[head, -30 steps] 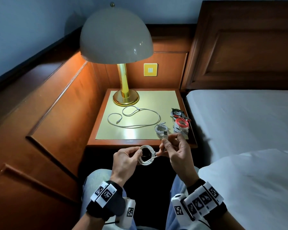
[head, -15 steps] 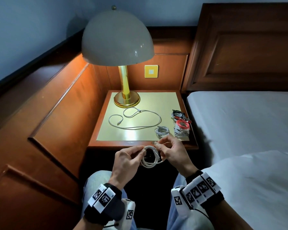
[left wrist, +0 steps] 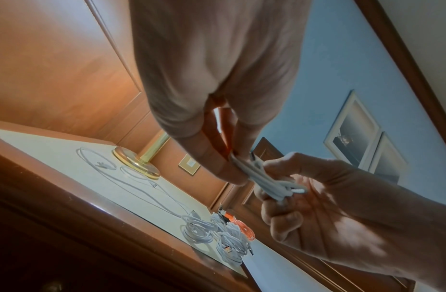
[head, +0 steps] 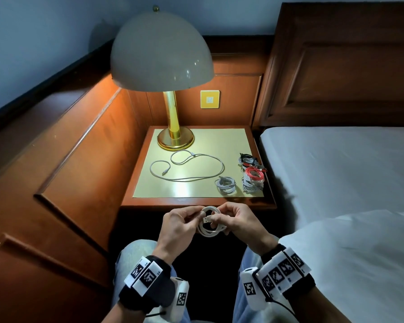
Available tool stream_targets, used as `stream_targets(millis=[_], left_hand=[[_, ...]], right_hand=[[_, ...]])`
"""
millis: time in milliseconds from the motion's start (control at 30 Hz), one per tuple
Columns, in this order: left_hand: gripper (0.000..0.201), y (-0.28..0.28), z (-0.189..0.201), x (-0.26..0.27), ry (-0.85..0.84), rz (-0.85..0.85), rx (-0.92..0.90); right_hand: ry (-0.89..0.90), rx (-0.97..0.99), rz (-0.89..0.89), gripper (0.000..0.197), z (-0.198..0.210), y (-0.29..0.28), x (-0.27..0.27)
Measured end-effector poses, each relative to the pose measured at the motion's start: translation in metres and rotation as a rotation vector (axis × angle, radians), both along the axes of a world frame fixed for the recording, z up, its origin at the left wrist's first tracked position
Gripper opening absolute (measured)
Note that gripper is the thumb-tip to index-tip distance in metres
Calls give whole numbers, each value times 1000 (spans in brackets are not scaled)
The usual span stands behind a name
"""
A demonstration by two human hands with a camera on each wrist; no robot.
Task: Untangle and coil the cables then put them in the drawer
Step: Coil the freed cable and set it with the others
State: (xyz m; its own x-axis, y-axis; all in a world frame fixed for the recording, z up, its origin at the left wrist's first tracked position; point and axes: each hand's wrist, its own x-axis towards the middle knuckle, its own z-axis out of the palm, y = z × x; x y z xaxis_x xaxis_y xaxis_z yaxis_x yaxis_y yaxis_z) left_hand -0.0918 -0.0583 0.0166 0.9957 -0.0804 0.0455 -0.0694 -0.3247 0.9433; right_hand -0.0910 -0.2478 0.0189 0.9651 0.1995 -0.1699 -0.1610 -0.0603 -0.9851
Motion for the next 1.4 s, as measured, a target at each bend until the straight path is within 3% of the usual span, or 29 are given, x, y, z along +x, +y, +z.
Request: stream_targets(millis=[133, 200, 400, 600, 1033, 1200, 1400], left_hand=[[20, -1, 0, -1, 43, -57, -16], [20, -1, -1, -2, 62, -80, -35], [15, -1, 2, -2, 44, -60, -20], [13, -2, 5, -1, -9, -51, 64], [10, -8, 3, -8, -119, -108, 164], [12, -8, -3, -5, -36, -160, 148], [10, -7, -12, -1, 54, -99, -10]], right_hand=[[100, 235, 2, 45, -5, 1, -2], [109, 306, 26, 48, -8, 0, -1], [-188, -80, -56, 26, -5, 2, -5], [-553, -286, -103, 33, -10, 3, -5], [-225, 72, -93, 10, -4, 9, 1], [-117, 18, -106, 17, -16, 6, 4], [-58, 49, -30, 30, -9, -8, 0]])
